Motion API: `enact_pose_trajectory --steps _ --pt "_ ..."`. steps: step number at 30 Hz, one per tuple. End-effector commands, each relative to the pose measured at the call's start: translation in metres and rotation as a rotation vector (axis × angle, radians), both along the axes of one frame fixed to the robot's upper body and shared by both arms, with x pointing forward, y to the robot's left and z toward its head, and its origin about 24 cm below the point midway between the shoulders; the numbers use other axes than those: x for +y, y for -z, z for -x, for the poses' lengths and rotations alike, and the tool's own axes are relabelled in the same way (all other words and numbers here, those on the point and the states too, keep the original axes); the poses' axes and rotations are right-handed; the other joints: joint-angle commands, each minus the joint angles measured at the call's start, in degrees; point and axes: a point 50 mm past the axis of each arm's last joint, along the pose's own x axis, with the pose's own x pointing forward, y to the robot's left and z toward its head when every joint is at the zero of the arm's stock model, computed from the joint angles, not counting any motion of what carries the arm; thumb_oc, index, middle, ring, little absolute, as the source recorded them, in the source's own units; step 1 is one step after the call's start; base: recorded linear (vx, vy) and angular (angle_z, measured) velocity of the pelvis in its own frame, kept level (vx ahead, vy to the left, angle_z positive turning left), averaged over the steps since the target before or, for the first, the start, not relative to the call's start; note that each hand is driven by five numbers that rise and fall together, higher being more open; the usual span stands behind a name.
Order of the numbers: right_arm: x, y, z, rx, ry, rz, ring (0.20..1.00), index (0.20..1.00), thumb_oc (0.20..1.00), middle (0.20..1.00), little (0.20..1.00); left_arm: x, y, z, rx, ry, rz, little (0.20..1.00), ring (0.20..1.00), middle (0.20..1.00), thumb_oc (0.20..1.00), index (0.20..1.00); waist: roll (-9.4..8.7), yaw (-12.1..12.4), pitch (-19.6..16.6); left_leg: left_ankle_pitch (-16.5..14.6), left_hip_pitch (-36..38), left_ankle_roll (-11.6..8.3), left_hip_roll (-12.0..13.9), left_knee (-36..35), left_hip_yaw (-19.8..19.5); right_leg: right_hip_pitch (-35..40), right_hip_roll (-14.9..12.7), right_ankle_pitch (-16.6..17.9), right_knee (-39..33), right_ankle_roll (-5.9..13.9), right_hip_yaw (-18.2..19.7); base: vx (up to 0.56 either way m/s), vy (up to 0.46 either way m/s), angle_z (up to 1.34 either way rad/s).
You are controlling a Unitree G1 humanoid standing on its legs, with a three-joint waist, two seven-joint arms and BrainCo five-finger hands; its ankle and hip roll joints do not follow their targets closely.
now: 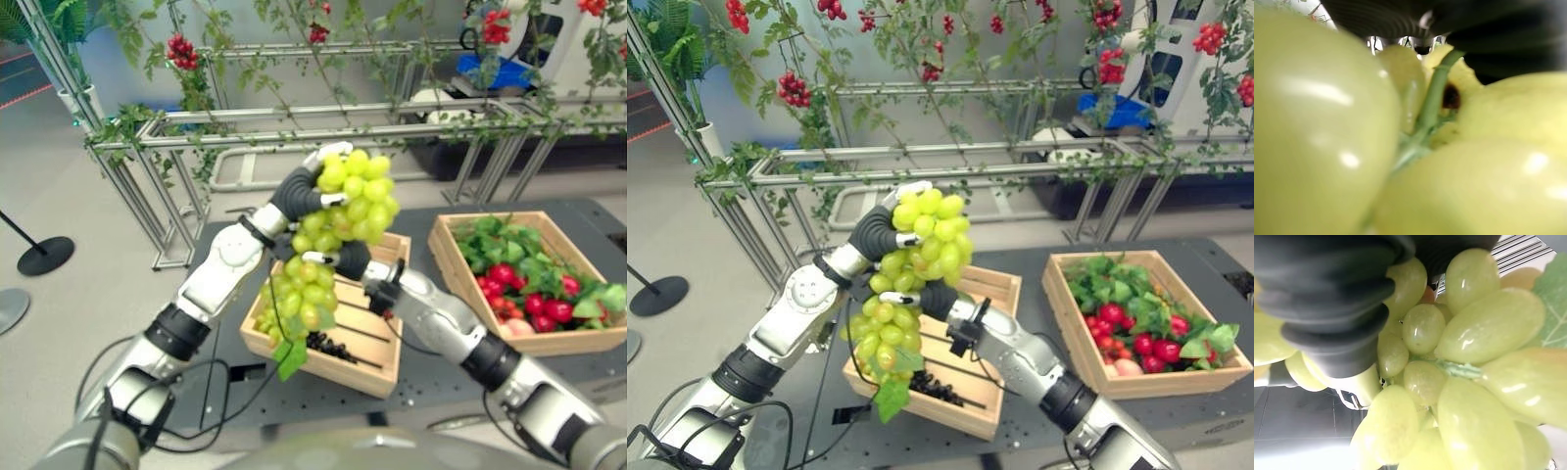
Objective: Pick up the fruits from the basket on one side to the basket on the other side
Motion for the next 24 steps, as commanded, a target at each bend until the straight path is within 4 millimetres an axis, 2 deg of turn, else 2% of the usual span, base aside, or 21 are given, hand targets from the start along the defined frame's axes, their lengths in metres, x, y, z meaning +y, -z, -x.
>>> enact_pose_trajectory --steps 1,8,14,24 --pt "0.026 -0.065 0.006 -0.208 -0.117 -0.263 0.2 0.2 0.2 0.2 0.2 -0.001 -0.019 -0.005 -0.079 0.004 0.061 1.0 1.0 1.0 1.0 1.0 -2.82 -1.59 2.24 -2.2 -1.69 2.23 -0.44 2.85 1.17 2.82 -2.93 -3.37 -0.88 5.28 1.0 0.0 0.01 -0.06" --pt "0.004 -0.058 0.004 -0.205 -0.067 -0.227 0.2 0.2 0.2 0.2 0.2 0.011 -0.017 -0.006 -0.084 -0.048 0.06 1.0 1.0 1.0 1.0 1.0 -3.11 -2.24 2.0 -3.18 -1.66 2.39 -0.46 4.42 2.42 2.57 -2.9 -3.21 -0.8 5.4 2.33 -0.01 0.011 -0.09" --pt "-0.006 -0.054 0.005 -0.195 -0.043 -0.221 0.2 0.2 0.2 0.2 0.2 0.018 -0.016 -0.007 -0.084 -0.079 0.061 1.0 1.0 1.0 1.0 1.0 -3.23 -2.48 1.91 -3.29 -1.49 2.35 -0.26 4.61 2.7 2.72 -2.85 -3.35 -0.62 5.39 2.58 0.0 0.001 -0.09" --pt "-0.052 -0.052 0.002 -0.228 0.109 -0.187 0.2 0.2 0.2 0.2 0.2 0.047 -0.012 -0.004 -0.087 -0.176 0.056 1.0 1.0 1.0 1.0 1.0 -3.32 -2.92 1.5 -3.31 -1.18 2.3 -0.21 4.34 2.89 2.74 -2.62 -3.3 -0.65 5.53 2.53 0.0 0.0 0.0"
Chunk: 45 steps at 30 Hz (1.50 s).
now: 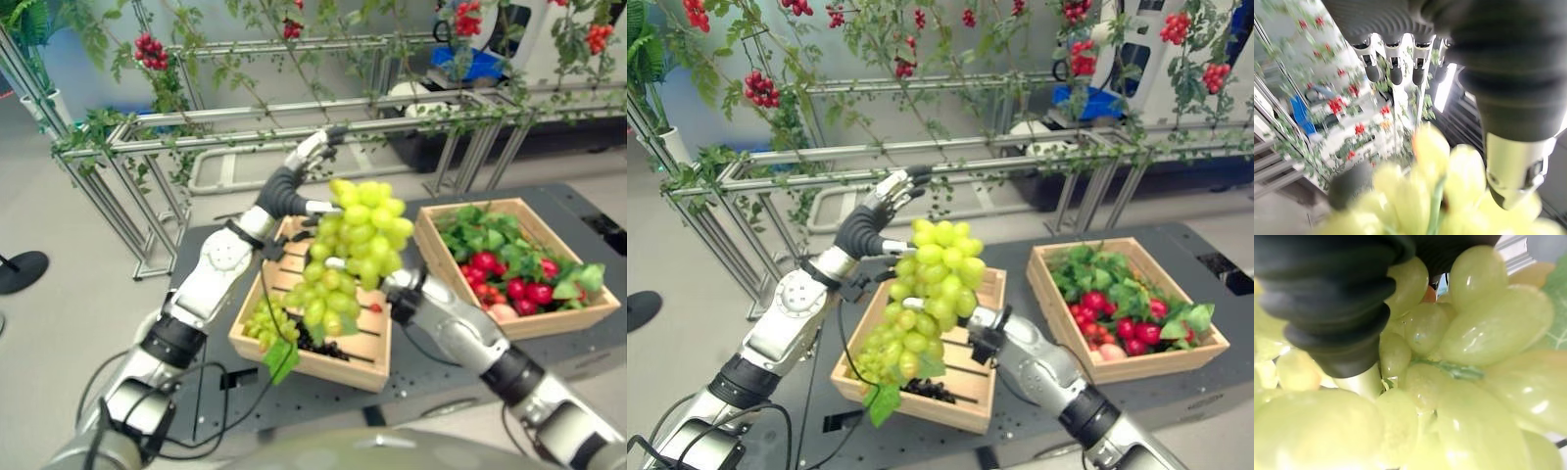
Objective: Pick up the fruits from the basket on one side to the basket on the other side
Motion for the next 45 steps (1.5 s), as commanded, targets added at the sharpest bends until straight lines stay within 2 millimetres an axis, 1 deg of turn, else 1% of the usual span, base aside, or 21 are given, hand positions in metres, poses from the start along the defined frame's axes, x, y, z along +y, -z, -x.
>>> enact_pose_trajectory --steps 1,5,11,13,14,20,23,26,27,30,32,34,36,38,39,40,41,42,43,44,45 --pt "-0.001 -0.051 -0.001 -0.212 0.006 -0.179 0.2 0.2 0.2 0.2 0.2 0.018 -0.014 -0.001 -0.096 -0.054 -0.036 1.0 1.0 1.0 1.0 1.0 -3.12 -1.48 0.18 -3.28 -2.18 2.3 -0.47 5.48 0.37 2.94 -3.5 -4.15 1.04 5.31 0.56 0.0 0.0 0.0" --pt "-0.039 -0.048 0.001 -0.227 0.143 -0.139 0.2 0.2 0.2 0.2 0.2 0.04 -0.012 0.002 -0.093 -0.126 -0.032 1.0 1.0 1.0 1.0 1.0 -3.15 -1.79 -0.07 -3.38 -1.93 2.3 -0.54 5.37 0.34 3.17 -3.59 -4.13 0.99 5.47 0.38 0.0 0.0 0.0" --pt "-0.078 -0.043 0.003 -0.239 0.319 -0.092 0.2 0.2 0.2 0.2 0.2 0.065 -0.006 0.008 -0.057 -0.208 0.009 1.0 1.0 1.0 1.0 1.0 -3.37 -2.23 -0.18 -4.2 -1.94 2.43 -0.81 6.54 0.31 3.43 -3.74 -4.02 0.85 5.6 0.68 0.0 0.003 0.01" --pt "-0.105 -0.043 0.007 -0.254 0.431 -0.048 0.2 0.2 0.2 0.2 0.2 0.081 -0.003 0.015 -0.041 -0.251 0.028 1.0 1.0 1.0 1.0 1.0 -3.54 -2.52 0.19 -5.11 -2.62 2.55 -1.0 8.52 0.44 3.37 -3.96 -3.86 0.83 5.73 1.11 -0.01 0.034 0.0" --pt "-0.105 -0.043 0.007 -0.253 0.431 -0.048 0.2 0.2 0.2 0.2 0.2 0.081 -0.003 0.015 -0.04 -0.25 0.029 1.0 1.0 1.0 1.0 1.0 -3.53 -2.51 0.16 -5.17 -2.66 2.56 -0.99 8.61 0.46 3.37 -3.96 -3.85 0.83 5.73 1.13 -0.01 0.043 0.01" --pt "-0.15 -0.04 0.02 -0.262 0.637 0.04 0.2 0.2 0.2 0.2 0.2 0.112 0.005 0.033 -0.007 -0.34 0.067 1.0 1.0 1.0 1.0 1.0 -3.76 -3.08 1.77 -8.22 -4.57 3.68 -2.27 13.82 1.73 2.28 -5.14 -2.81 1.18 6.44 3.89 -0.04 0.094 -0.14" --pt "-0.173 -0.039 0.031 -0.272 0.763 0.075 0.2 0.2 0.2 0.2 0.2 0.119 0.008 0.041 -0.007 -0.369 0.071 1.0 1.0 1.0 1.0 1.0 -3.53 -4.23 2.66 -9.04 -5.19 4.66 -3.9 13.93 2.76 0.71 -6.47 -0.82 1.4 8.06 5.71 -0.08 0.183 -0.28" --pt "-0.188 -0.039 0.035 -0.283 0.88 0.049 0.2 0.2 0.2 0.2 0.2 0.121 0.005 0.044 -0.033 -0.397 0.069 1.0 1.0 1.0 1.0 1.0 -3.06 -5.78 3.95 -8.44 -5.59 5.14 -5.35 10.84 5.44 -2.89 -7.25 4.55 0.37 10.46 7.45 -0.17 0.152 -0.24" --pt "-0.187 -0.04 0.032 -0.291 0.896 0.028 0.2 0.2 0.2 0.2 0.2 0.123 0.005 0.044 -0.035 -0.413 0.087 1.0 1.0 1.0 1.0 1.0 -3.0 -5.45 4.64 -7.6 -6.02 5.1 -4.89 10.05 7.56 -5.36 -7.42 5.36 0.62 10.19 5.52 -0.28 0.114 -0.47" --pt "-0.188 -0.047 0.029 -0.321 0.93 -0.017 0.2 0.2 0.2 0.2 0.2 0.13 -0.003 0.052 -0.071 -0.466 0.078 1.0 1.0 1.0 1.0 1.0 -1.44 -1.91 5.87 -7.17 -5.36 4.76 -3.01 8.17 13.34 -7.64 -9.8 -0.09 7.79 7.26 -17.19 -0.14 0.163 -1.56" --pt "-0.183 -0.049 0.02 -0.32 0.909 -0.018 0.2 0.2 0.2 0.2 0.2 0.132 -0.005 0.057 -0.08 -0.486 0.077 1.0 1.0 1.0 1.0 1.0 -1.76 -0.26 6.01 -7.63 -3.98 5.76 -3.05 7.88 17.45 -5.89 -10.24 -4.34 14.26 5.25 -26.91 -0.02 0.044 -1.8" --pt "-0.177 -0.049 0.017 -0.319 0.879 -0.014 0.2 0.2 0.2 0.2 0.2 0.132 -0.003 0.061 -0.087 -0.502 0.082 1.0 1.0 1.0 1.0 1.0 -2.84 -0.06 5.81 -8.1 -3.07 5.57 -3.06 8.46 20.95 -4.02 -8.12 -4.92 10.61 4.68 -27.49 0.01 -0.158 -1.57" --pt "-0.182 -0.051 0.023 -0.339 0.904 -0.002 0.2 0.2 0.2 0.2 0.2 0.129 0.004 0.059 -0.074 -0.514 0.121 1.0 1.0 1.0 1.0 1.0 -2.23 -2.09 5.9 -9.9 -1.24 5.35 -1.18 11.61 22.59 -5.98 -5.37 -6.91 13.03 3.61 -21.85 0.2 -0.281 -1.03" --pt "-0.183 -0.054 0.023 -0.354 0.91 -0.008 0.2 0.2 0.2 0.2 0.2 0.129 0.006 0.059 -0.067 -0.514 0.14 1.0 1.0 1.0 1.0 1.0 -2.13 -2.34 5.86 -10.57 -1.02 4.82 0.25 14.67 23.84 -5.08 -4.62 -7.99 11.95 2.69 -22.05 0.16 -0.191 -0.41" --pt "-0.186 -0.059 0.024 -0.377 0.919 0.026 0.2 0.2 0.2 0.2 0.2 0.129 0.006 0.059 -0.067 -0.517 0.139 1.0 1.0 1.0 1.0 1.0 -2.41 -2.89 5.51 -8.94 -1.14 3.83 1.51 18.62 24.78 -3.97 -3.84 -8.87 10.97 2.08 -21.77 0.3 -0.37 -0.82" --pt "-0.189 -0.064 0.024 -0.389 0.932 0.024 0.2 0.2 0.2 0.2 0.2 0.128 0.007 0.059 -0.067 -0.52 0.154 1.0 1.0 1.0 1.0 1.0 -2.62 -2.67 5.66 -2.95 -2.25 -0.5 6.84 29.11 24.83 -1.33 -0.27 -10.8 8.86 -0.06 -19.7 0.3 -0.391 -0.75" --pt "-0.189 -0.064 0.024 -0.389 0.932 0.023 0.2 0.2 0.2 0.2 0.2 0.128 0.007 0.059 -0.067 -0.52 0.154 1.0 1.0 1.0 1.0 1.0 -2.52 -2.38 5.83 -2.75 -2.31 -1.22 7.62 29.95 24.78 -1.08 0.36 -10.96 8.6 -0.46 -19.51 0.34 -0.467 -1.23" --pt "-0.188 -0.067 0.024 -0.403 0.925 0.036 0.2 0.2 0.2 0.2 0.2 0.129 0.01 0.058 -0.063 -0.546 0.177 1.0 1.0 1.0 1.0 1.0 -3.08 -1.77 6.75 1.62 -3.77 -3.84 9.71 37.16 21.58 1.26 2.73 -11.85 6.04 -1.91 -16.55 0.13 -0.225 -0.96" --pt "-0.188 -0.068 0.024 -0.404 0.925 0.037 0.2 0.2 0.2 0.2 0.2 0.129 0.01 0.058 -0.063 -0.546 0.178 1.0 1.0 1.0 1.0 1.0 -2.93 -1.63 6.88 1.74 -3.89 -4.25 10.16 37.66 21.42 1.46 3.15 -11.83 5.73 -2.15 -16.46 0.09 -0.211 -0.97" --pt "-0.184 -0.069 0.019 -0.408 0.913 0.046 0.2 0.2 0.2 0.2 0.2 0.128 0.013 0.059 -0.058 -0.576 0.19 1.0 1.0 1.0 1.0 1.0 -3.51 -0.51 7.56 1.63 -7.46 -2.58 5.23 38.61 14.34 2.43 4.22 -9.93 2.14 -3.45 -12.56 -0.04 -0.038 -0.6" --pt "-0.184 -0.069 0.019 -0.408 0.913 0.046 0.2 0.2 0.2 0.2 0.2 0.129 0.013 0.059 -0.059 -0.577 0.189 1.0 1.0 1.0 1.0 1.0 -3.66 -0.52 7.46 1.83 -7.39 -2.45 4.94 38.2 14.49 2.44 4.06 -9.7 1.84 -3.38 -12.49 -0.03 0.018 -1.29"
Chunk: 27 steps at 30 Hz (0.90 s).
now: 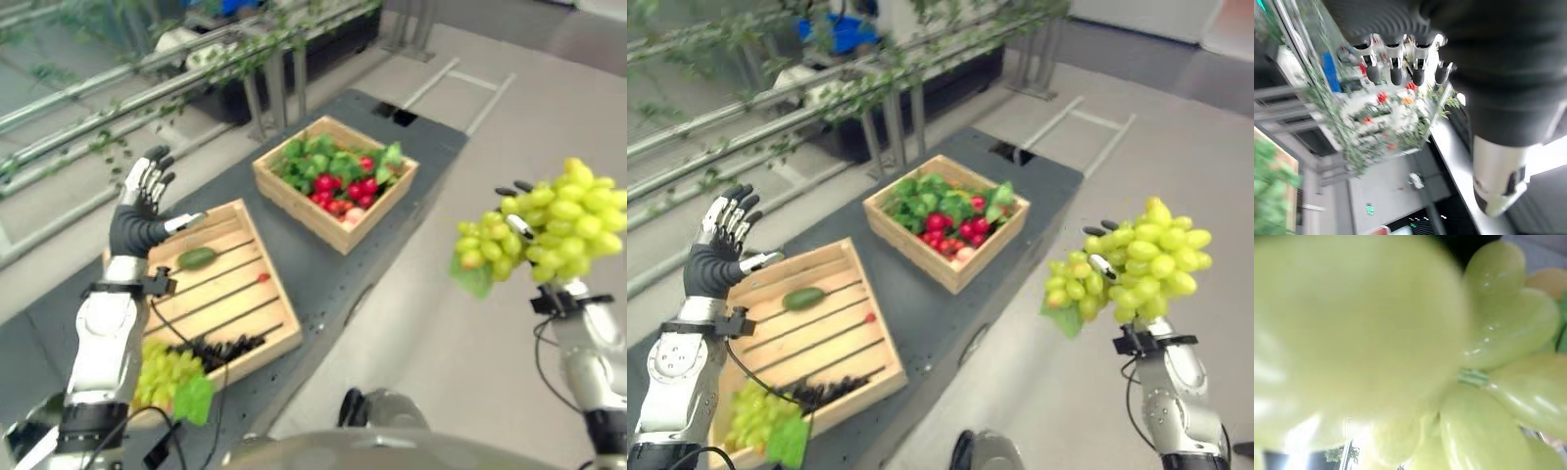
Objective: Pick up the fruits from the basket on one side to the basket on the other side
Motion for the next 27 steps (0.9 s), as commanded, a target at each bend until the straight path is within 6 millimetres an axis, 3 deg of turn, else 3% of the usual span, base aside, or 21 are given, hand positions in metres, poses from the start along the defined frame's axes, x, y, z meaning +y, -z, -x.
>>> enact_pose_trajectory --steps 1,2,3,4,5,6,7,8,9,10,12,16,20,27 --pt "0.0 -0.051 -0.009 -0.238 0.004 0.069 0.2 0.2 0.2 0.2 0.2 -0.007 -0.01 0.005 -0.106 -0.025 0.009 1.0 1.0 1.0 1.0 1.0 -0.92 2.47 0.85 6.01 -8.36 2.52 -11.66 -2.37 -10.88 8.16 -1.33 1.89 -12.08 10.21 3.45 0.04 0.032 -1.72" --pt "0.002 -0.05 -0.011 -0.228 -0.005 0.081 0.2 0.2 0.2 0.2 0.2 -0.006 -0.008 0.005 -0.106 -0.036 0.02 1.0 1.0 1.0 1.0 1.0 -1.13 2.98 0.99 5.36 -10.83 3.48 -13.33 -5.16 -13.69 9.1 -1.13 2.7 -12.96 10.79 5.65 0.11 0.007 -1.7" --pt "0.001 -0.051 -0.009 -0.233 -0.005 0.082 0.2 0.2 0.2 0.2 0.2 -0.003 -0.009 0.006 -0.111 -0.053 0.014 1.0 1.0 1.0 1.0 1.0 -1.02 2.37 0.95 4.86 -10.49 4.25 -12.04 -6.6 -13.24 9.49 -0.74 2.4 -13.09 11.08 6.47 0.21 0.009 -1.13" --pt "0.001 -0.048 -0.01 -0.225 -0.001 0.081 0.2 0.2 0.2 0.2 0.2 -0.001 -0.009 0.005 -0.111 -0.069 -0.001 1.0 1.0 1.0 1.0 1.0 -0.85 3.33 1.06 3.19 -13.59 5.93 -13.8 -9.99 -15.74 9.72 -0.78 2.19 -12.8 11.4 9.06 0.24 0.028 -0.84" --pt "0.003 -0.047 -0.013 -0.223 -0.004 0.079 0.2 0.2 0.2 0.2 0.2 -0.001 -0.009 0.004 -0.111 -0.075 0.0 1.0 1.0 1.0 1.0 1.0 -1.02 4.36 1.11 2.79 -16.44 6.36 -16.5 -10.97 -19.37 10.71 -0.59 2.09 -12.73 11.42 10.93 0.16 0.05 -0.95" --pt "0.003 -0.047 -0.013 -0.225 -0.004 0.079 0.2 0.2 0.2 0.2 0.2 -0.001 -0.009 0.004 -0.112 -0.075 -0.001 1.0 1.0 1.0 1.0 1.0 -1.11 4.31 1.03 3.1 -16.59 6.45 -16.62 -11.18 -19.35 10.52 -0.68 2.27 -12.8 11.42 10.9 0.15 0.021 -1.43" --pt "0.005 -0.046 -0.015 -0.226 -0.004 0.077 0.2 0.2 0.2 0.2 0.2 0.0 -0.009 0.004 -0.111 -0.087 -0.004 1.0 1.0 1.0 1.0 1.0 -0.95 5.1 1.1 3.42 -17.68 6.58 -18.89 -14.48 -23.44 11.12 0.16 1.91 -12.52 11.43 13.22 0.28 0.048 -1.55" --pt "0.007 -0.041 -0.017 -0.211 -0.004 0.072 0.2 0.2 0.2 0.2 0.2 0.005 -0.007 0.009 -0.105 -0.12 -0.015 1.0 1.0 1.0 1.0 1.0 0.09 6.35 1.04 7.27 -17.9 6.38 -19.81 -22.73 -30.3 11.78 2.1 0.97 -11.67 11.33 16.92 0.29 0.044 -1.38" --pt "0.008 -0.041 -0.017 -0.21 -0.005 0.072 0.2 0.2 0.2 0.2 0.2 0.005 -0.006 0.009 -0.104 -0.121 -0.015 1.0 1.0 1.0 1.0 1.0 0.0 6.37 1.04 7.64 -17.44 6.35 -19.9 -23.5 -30.24 11.81 2.01 0.96 -11.61 11.31 16.99 0.34 0.051 -1.15" --pt "0.01 -0.038 -0.018 -0.204 -0.008 0.065 0.2 0.2 0.2 0.2 0.2 0.009 -0.007 0.01 -0.107 -0.143 -0.02 1.0 1.0 1.0 1.0 1.0 0.42 6.77 1.1 9.63 -17.65 6.41 -20.6 -26.73 -33.61 12.6 3.05 0.21 -10.75 11.11 19.05 0.15 0.014 -1.17" --pt "0.015 -0.037 -0.021 -0.2 -0.023 0.064 0.2 0.2 0.2 0.2 0.2 0.014 -0.007 0.012 -0.108 -0.162 -0.026 1.0 1.0 1.0 1.0 1.0 0.48 6.96 1.02 8.62 -16.32 7.22 -21.44 -26.88 -35.21 13.23 3.79 -1.16 -9.57 11.17 21.41 0.23 0.063 -1.24" --pt "0.019 -0.032 -0.019 -0.188 -0.045 0.047 0.2 0.2 0.2 0.2 0.2 0.018 -0.007 0.014 -0.116 -0.186 -0.026 1.0 1.0 1.0 1.0 1.0 0.79 6.35 -1.32 9.23 -12.4 8.32 -21.29 -32.2 -32.62 13.66 3.18 -1.21 -10.43 11.92 21.7 0.2 0.092 -0.93" --pt "0.021 -0.029 -0.016 -0.168 -0.061 0.05 0.2 0.2 0.2 0.2 0.2 0.021 -0.011 0.018 -0.125 -0.209 -0.052 1.0 1.0 1.0 1.0 1.0 0.56 6.11 -2.79 8.02 -9.56 9.42 -21.51 -33.11 -30.43 13.41 2.32 -1.87 -9.1 12.3 22.49 0.18 0.062 -0.71" --pt "0.021 -0.03 -0.012 -0.171 -0.064 0.051 0.2 0.2 0.2 0.2 0.2 0.026 -0.011 0.021 -0.127 -0.258 -0.063 1.0 1.0 1.0 1.0 1.0 0.44 6.45 -4.03 7.48 -7.44 9.85 -21.96 -34.86 -30.47 13.45 1.91 -1.86 -9.16 12.64 21.75 0.07 0.003 0.2"
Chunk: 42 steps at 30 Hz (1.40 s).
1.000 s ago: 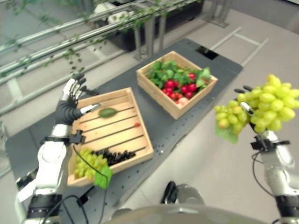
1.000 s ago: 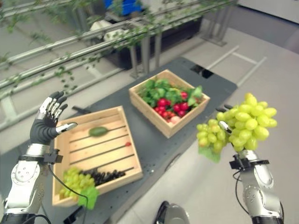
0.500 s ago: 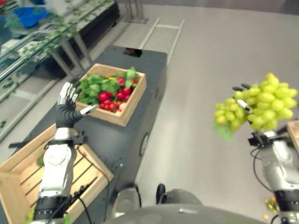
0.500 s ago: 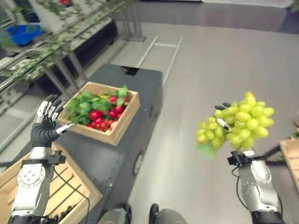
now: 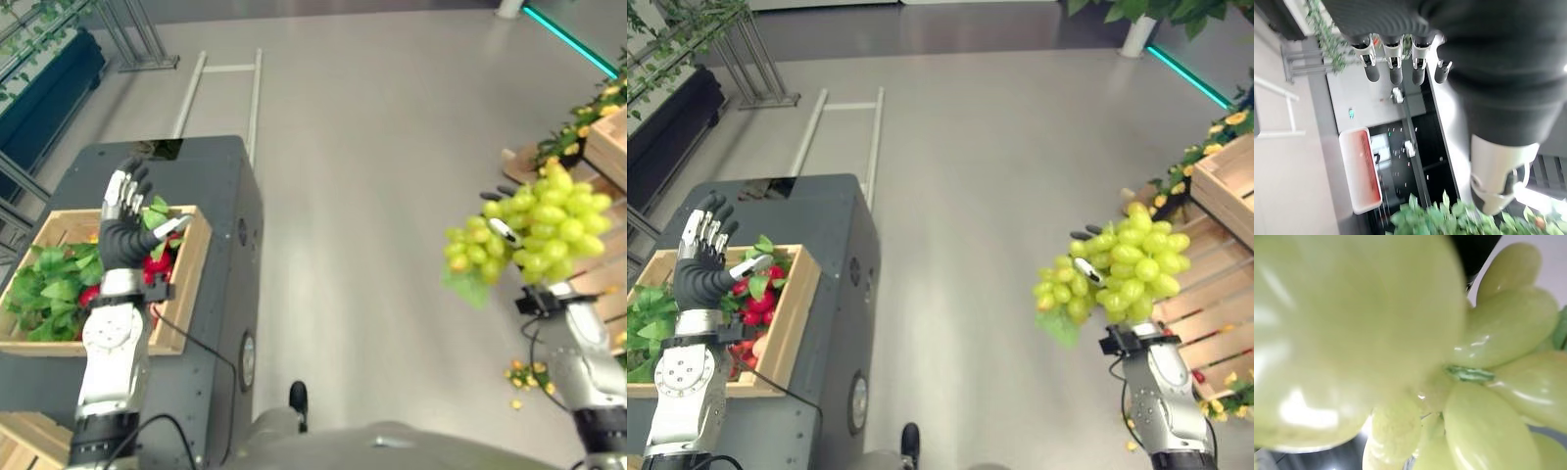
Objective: Pick up the fruits from the basket on one side to the basket on the other side
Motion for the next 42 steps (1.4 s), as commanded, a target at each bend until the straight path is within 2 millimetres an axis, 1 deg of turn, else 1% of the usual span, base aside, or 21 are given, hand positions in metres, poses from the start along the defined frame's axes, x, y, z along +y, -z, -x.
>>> enact_pose_trajectory --steps 1,6,7,11,17,18,21,24,26,28,31,32,33,34,36,37,38,39,40,41,42 --pt "-0.002 -0.031 -0.005 -0.162 0.006 0.016 0.2 0.2 0.2 0.2 0.2 0.015 -0.024 0.01 -0.092 -0.081 -0.121 1.0 1.0 1.0 1.0 1.0 -1.78 1.35 -4.47 -4.02 0.93 -3.06 1.02 0.46 2.78 2.77 0.18 3.54 -4.21 4.12 -0.18 0.05 -0.016 0.35" --pt "-0.006 -0.034 -0.003 -0.183 0.025 0.017 0.2 0.2 0.2 0.2 0.2 0.018 -0.022 0.011 -0.092 -0.113 -0.11 1.0 1.0 1.0 1.0 1.0 -2.0 1.4 -5.28 -4.84 1.57 -2.98 0.56 0.12 2.39 3.71 -0.12 3.6 -5.59 4.28 -1.14 0.02 -0.005 0.28" --pt "-0.005 -0.036 -0.003 -0.19 0.028 0.019 0.2 0.2 0.2 0.2 0.2 0.018 -0.022 0.011 -0.093 -0.117 -0.108 1.0 1.0 1.0 1.0 1.0 -1.94 1.38 -5.38 -4.43 1.45 -2.97 0.73 -0.01 2.49 3.63 -0.02 4.21 -5.85 4.3 -1.19 -0.01 0.006 0.06" --pt "-0.009 -0.036 -0.001 -0.197 0.054 0.015 0.2 0.2 0.2 0.2 0.2 0.019 -0.023 0.011 -0.101 -0.124 -0.112 1.0 1.0 1.0 1.0 1.0 -2.08 1.22 -6.16 -4.83 1.77 -2.85 0.55 -0.2 2.62 4.24 -0.26 4.89 -6.97 4.62 -1.36 0.0 0.006 0.02" --pt "-0.011 -0.038 -0.002 -0.206 0.078 0.026 0.2 0.2 0.2 0.2 0.2 0.017 -0.028 0.01 -0.117 -0.118 -0.129 1.0 1.0 1.0 1.0 1.0 -1.87 1.33 -6.57 -5.67 2.32 -2.41 0.2 -0.37 3.54 4.4 -0.88 6.07 -8.33 5.65 -0.33 0.02 0.047 -0.09" --pt "-0.012 -0.037 -0.003 -0.203 0.089 0.025 0.2 0.2 0.2 0.2 0.2 0.016 -0.028 0.009 -0.121 -0.115 -0.125 1.0 1.0 1.0 1.0 1.0 -1.76 1.26 -6.82 -6.5 2.72 -2.26 -0.03 -0.39 3.85 4.71 -1.27 5.78 -8.38 6.03 -0.05 0.02 0.062 -0.14" --pt "-0.014 -0.037 -0.003 -0.2 0.108 0.04 0.2 0.2 0.2 0.2 0.2 0.015 -0.029 0.008 -0.123 -0.104 -0.123 1.0 1.0 1.0 1.0 1.0 -1.5 1.18 -6.91 -6.66 2.49 -2.14 -0.08 0.09 4.58 4.61 -1.5 6.57 -8.58 6.38 0.4 0.02 0.069 -0.18" --pt "-0.019 -0.038 -0.003 -0.203 0.147 0.063 0.2 0.2 0.2 0.2 0.2 0.014 -0.031 0.006 -0.132 -0.09 -0.127 1.0 1.0 1.0 1.0 1.0 -1.16 0.83 -7.01 -8.43 3.22 -1.72 -0.54 0.55 5.98 4.73 -2.38 7.2 -8.81 7.78 1.44 0.06 0.109 -0.18" --pt "-0.022 -0.039 -0.004 -0.203 0.172 0.073 0.2 0.2 0.2 0.2 0.2 0.012 -0.035 0.003 -0.148 -0.076 -0.124 1.0 1.0 1.0 1.0 1.0 -0.57 0.59 -6.87 -8.92 3.54 -1.42 -0.59 0.6 7.19 4.01 -2.99 8.17 -7.83 8.79 2.19 0.05 0.137 -0.31" --pt "-0.024 -0.041 -0.003 -0.216 0.194 0.072 0.2 0.2 0.2 0.2 0.2 0.005 -0.043 -0.003 -0.185 -0.044 -0.123 1.0 1.0 1.0 1.0 1.0 0.24 -0.44 -6.51 -9.05 4.12 -1.05 -0.65 -0.1 8.51 2.48 -3.47 9.39 -5.24 9.97 2.94 0.04 0.15 -0.45" --pt "-0.026 -0.044 -0.002 -0.237 0.21 0.063 0.2 0.2 0.2 0.2 0.2 -0.006 -0.053 -0.011 -0.23 0.011 -0.133 1.0 1.0 1.0 1.0 1.0 1.16 -1.55 -5.32 -8.99 5.01 -0.77 -0.24 -0.87 10.2 -0.73 -4.02 10.55 -0.47 11.32 2.6 0.0 0.112 -0.46" --pt "-0.025 -0.044 -0.001 -0.249 0.216 0.053 0.2 0.2 0.2 0.2 0.2 -0.015 -0.059 -0.015 -0.257 0.062 -0.122 1.0 1.0 1.0 1.0 1.0 1.48 -2.06 -4.67 -9.48 5.82 -0.83 0.11 -0.89 12.01 -2.1 -5.03 11.42 -0.18 11.83 0.58 -0.01 0.078 -0.46" --pt "-0.025 -0.044 -0.001 -0.249 0.217 0.053 0.2 0.2 0.2 0.2 0.2 -0.015 -0.059 -0.015 -0.257 0.063 -0.122 1.0 1.0 1.0 1.0 1.0 1.49 -1.94 -4.7 -9.45 5.77 -0.85 0.16 -0.91 12.1 -2.17 -4.99 11.5 -0.22 11.82 0.67 0.02 0.098 -0.69" --pt "-0.027 -0.044 -0.001 -0.255 0.228 0.036 0.2 0.2 0.2 0.2 0.2 -0.023 -0.063 -0.013 -0.278 0.121 -0.116 1.0 1.0 1.0 1.0 1.0 1.92 -2.28 -4.43 -10.38 7.2 -0.95 0.5 -1.23 14.28 -2.86 -6.61 12.18 -0.98 12.42 -2.41 0.01 0.048 -0.95" --pt "-0.026 -0.044 -0.001 -0.256 0.228 0.036 0.2 0.2 0.2 0.2 0.2 -0.023 -0.063 -0.013 -0.278 0.121 -0.116 1.0 1.0 1.0 1.0 1.0 1.96 -1.97 -4.55 -10.03 6.93 -1.01 0.66 -1.28 14.61 -3.16 -6.42 12.73 -1.27 12.31 -2.12 -0.02 0.046 -1.14" --pt "-0.022 -0.045 -0.003 -0.274 0.208 0.006 0.2 0.2 0.2 0.2 0.2 -0.03 -0.063 -0.011 -0.275 0.175 -0.099 1.0 1.0 1.0 1.0 1.0 2.34 -0.86 -3.96 -10.33 8.59 -1.89 1.91 -2.81 19.98 -5.07 -9.48 12.83 -1.83 11.88 -14.66 -0.05 0.043 -1.05" --pt "-0.022 -0.045 -0.003 -0.274 0.208 0.005 0.2 0.2 0.2 0.2 0.2 -0.03 -0.063 -0.011 -0.276 0.175 -0.099 1.0 1.0 1.0 1.0 1.0 2.3 -0.85 -3.99 -10.04 8.43 -1.91 1.93 -2.86 20.04 -5.18 -9.45 13.11 -1.99 11.75 -14.68 -0.05 0.051 -2.09" --pt "-0.015 -0.047 -0.009 -0.278 0.18 -0.012 0.2 0.2 0.2 0.2 0.2 -0.03 -0.062 -0.008 -0.261 0.184 -0.101 1.0 1.0 1.0 1.0 1.0 2.4 1.97 -4.13 -10.97 9.9 -3.06 3.16 -4.13 23.91 -4.38 -13.81 13.15 -1.72 12.27 -31.26 0.0 0.004 -2.62" --pt "-0.015 -0.046 -0.01 -0.278 0.18 -0.011 0.2 0.2 0.2 0.2 0.2 -0.029 -0.062 -0.008 -0.26 0.184 -0.1 1.0 1.0 1.0 1.0 1.0 2.47 1.68 -4.03 -11.02 10.13 -3.09 3.15 -4.24 23.68 -4.11 -13.87 12.99 -1.6 12.4 -31.57 -0.01 -0.008 -2.77" --pt "-0.013 -0.046 -0.012 -0.27 0.173 0.003 0.2 0.2 0.2 0.2 0.2 -0.029 -0.06 -0.008 -0.246 0.188 -0.101 1.0 1.0 1.0 1.0 1.0 2.12 2.19 -3.91 -11.04 10.42 -3.26 3.42 -4.08 25.17 -3.27 -15.14 13.34 -1.58 12.4 -37.41 0.0 -0.029 -1.73" --pt "-0.013 -0.044 -0.013 -0.256 0.17 0.002 0.2 0.2 0.2 0.2 0.2 -0.032 -0.058 -0.009 -0.237 0.206 -0.105 1.0 1.0 1.0 1.0 1.0 1.93 1.37 -3.76 -11.38 10.87 -2.96 3.27 -4.05 25.34 -3.92 -14.7 13.82 -0.54 12.64 -36.64 0.05 -0.095 -1.41"
